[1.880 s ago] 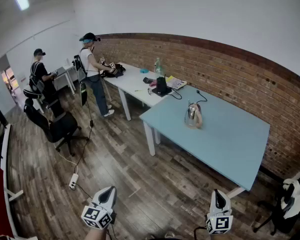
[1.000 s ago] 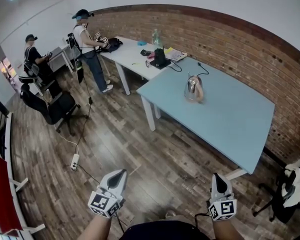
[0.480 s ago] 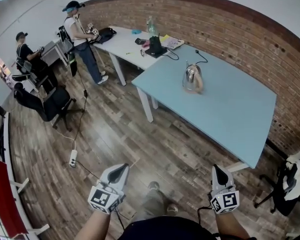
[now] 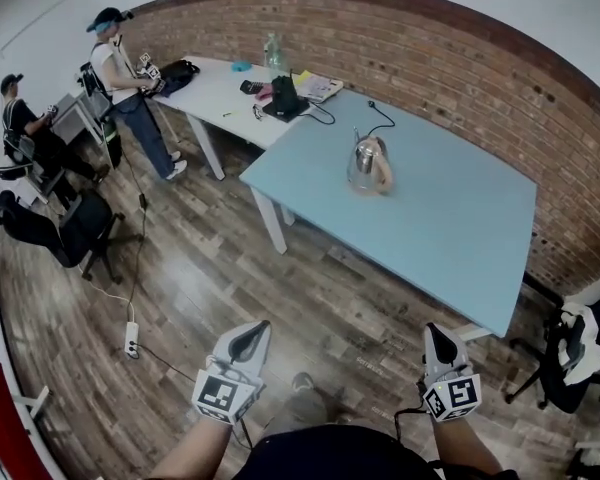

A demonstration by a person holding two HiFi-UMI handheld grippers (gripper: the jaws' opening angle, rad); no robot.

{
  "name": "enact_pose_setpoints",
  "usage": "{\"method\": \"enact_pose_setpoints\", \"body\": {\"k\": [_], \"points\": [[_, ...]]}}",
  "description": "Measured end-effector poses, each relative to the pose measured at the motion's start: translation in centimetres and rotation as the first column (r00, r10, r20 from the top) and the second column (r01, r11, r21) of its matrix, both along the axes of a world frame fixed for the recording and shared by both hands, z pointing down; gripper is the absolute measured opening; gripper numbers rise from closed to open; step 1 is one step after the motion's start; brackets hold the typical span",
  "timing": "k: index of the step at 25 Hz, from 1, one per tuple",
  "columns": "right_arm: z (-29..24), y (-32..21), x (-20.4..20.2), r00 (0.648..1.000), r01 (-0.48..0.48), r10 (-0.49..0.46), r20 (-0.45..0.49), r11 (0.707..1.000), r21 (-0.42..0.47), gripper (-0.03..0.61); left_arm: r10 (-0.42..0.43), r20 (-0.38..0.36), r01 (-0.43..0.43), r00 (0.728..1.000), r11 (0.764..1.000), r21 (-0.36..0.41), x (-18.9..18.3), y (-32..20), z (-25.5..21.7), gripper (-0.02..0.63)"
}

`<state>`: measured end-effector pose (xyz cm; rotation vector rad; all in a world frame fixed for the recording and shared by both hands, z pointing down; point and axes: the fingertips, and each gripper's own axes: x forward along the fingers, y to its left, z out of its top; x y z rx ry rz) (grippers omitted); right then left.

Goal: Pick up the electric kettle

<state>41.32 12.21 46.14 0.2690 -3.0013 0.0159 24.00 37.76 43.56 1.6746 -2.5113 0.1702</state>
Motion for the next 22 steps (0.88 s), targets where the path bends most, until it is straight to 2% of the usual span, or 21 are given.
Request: {"method": "enact_pose_setpoints", "body": {"k": [3,5,9,17,22], "points": [[-0.5,-0.1,-1.7,1.0,-0.029,0.029,0.0,1.0,-0.001,0.002,-0.021,-0.01,0.021,1.0,1.0,-0.013,-2.2,-0.2,0.7,0.002],[-1.1,0.3,-2.7,1.0,-0.016,0.016,0.008,1.0,-0.004,0.003,-0.024,-0.017,0.024,1.0,1.0,-0.011,-3.9,-0.1,0.5,0.002],[-1.2,0.6,-4.4,0.999,-0.036,0.036,-0.015,0.999,0.001,0.003,-0.013,0.002,0.013,1.0,1.0,-0.011,-6.7,0.2,0.0,0.002],[-1.2,1.7,-7.1,0.996,-0.086,0.086,-0.025,0.996,0.003,0.003,0.052,-0.015,-0.052,0.999,0.999,-0.011,-9.2,-0.4,1.9,0.003],[-0.5,1.4,-8.5,0.994,-0.099,0.099,-0.045,0.995,0.006,0.003,0.021,-0.029,-0.021,0.999,1.0,-0.012,-12.0,0.2,2.6,0.002]]}}
